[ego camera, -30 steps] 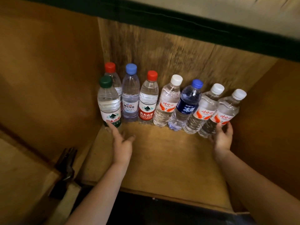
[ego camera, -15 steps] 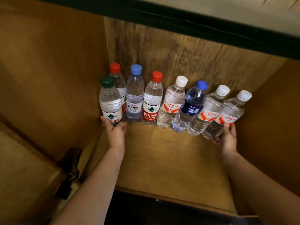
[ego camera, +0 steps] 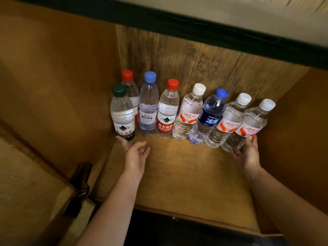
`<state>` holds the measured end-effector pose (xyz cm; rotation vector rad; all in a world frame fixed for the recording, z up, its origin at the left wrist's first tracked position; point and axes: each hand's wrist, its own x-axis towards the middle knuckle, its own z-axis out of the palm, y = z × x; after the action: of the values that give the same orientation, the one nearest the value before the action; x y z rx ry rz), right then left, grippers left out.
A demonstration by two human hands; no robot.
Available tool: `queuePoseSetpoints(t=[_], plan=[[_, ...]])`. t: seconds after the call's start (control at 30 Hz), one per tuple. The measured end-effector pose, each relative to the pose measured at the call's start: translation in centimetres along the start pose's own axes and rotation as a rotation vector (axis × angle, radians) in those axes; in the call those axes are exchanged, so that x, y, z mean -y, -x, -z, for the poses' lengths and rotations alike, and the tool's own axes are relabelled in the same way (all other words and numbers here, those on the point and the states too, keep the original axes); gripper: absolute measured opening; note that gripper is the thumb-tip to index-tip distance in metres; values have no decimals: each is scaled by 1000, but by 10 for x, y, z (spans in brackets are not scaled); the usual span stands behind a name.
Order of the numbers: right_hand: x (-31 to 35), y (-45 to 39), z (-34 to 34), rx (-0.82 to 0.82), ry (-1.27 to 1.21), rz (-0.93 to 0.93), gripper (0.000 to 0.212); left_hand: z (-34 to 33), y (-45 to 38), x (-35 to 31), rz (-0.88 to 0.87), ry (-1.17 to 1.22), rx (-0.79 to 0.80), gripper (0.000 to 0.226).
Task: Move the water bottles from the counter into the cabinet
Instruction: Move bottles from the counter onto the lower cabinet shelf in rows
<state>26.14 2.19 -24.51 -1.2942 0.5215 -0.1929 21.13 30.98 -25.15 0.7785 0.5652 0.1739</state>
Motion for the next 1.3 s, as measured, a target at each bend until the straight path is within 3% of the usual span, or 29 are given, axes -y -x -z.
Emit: queuePoseSetpoints(t=[0.17,0.6,0.8,1.13,1.3], plan=[[0,1,2,15,-3,-8,47,-3,-7,-10,7,54,59,99],[2,-5,3,-22,-82,-95,46,-5,-17,-16,-49,253,-24,86],[12,-6,1,-80,-146,-160,52,-6,-16,-14,-59,215,-42,90],[22,1,-12,-31,-389,-230,56,-8,-14,-13,-51,202,-58,86],[17,3,-17,21,-362,-198,57,-4,-13,-15,-34,176,-36,85]])
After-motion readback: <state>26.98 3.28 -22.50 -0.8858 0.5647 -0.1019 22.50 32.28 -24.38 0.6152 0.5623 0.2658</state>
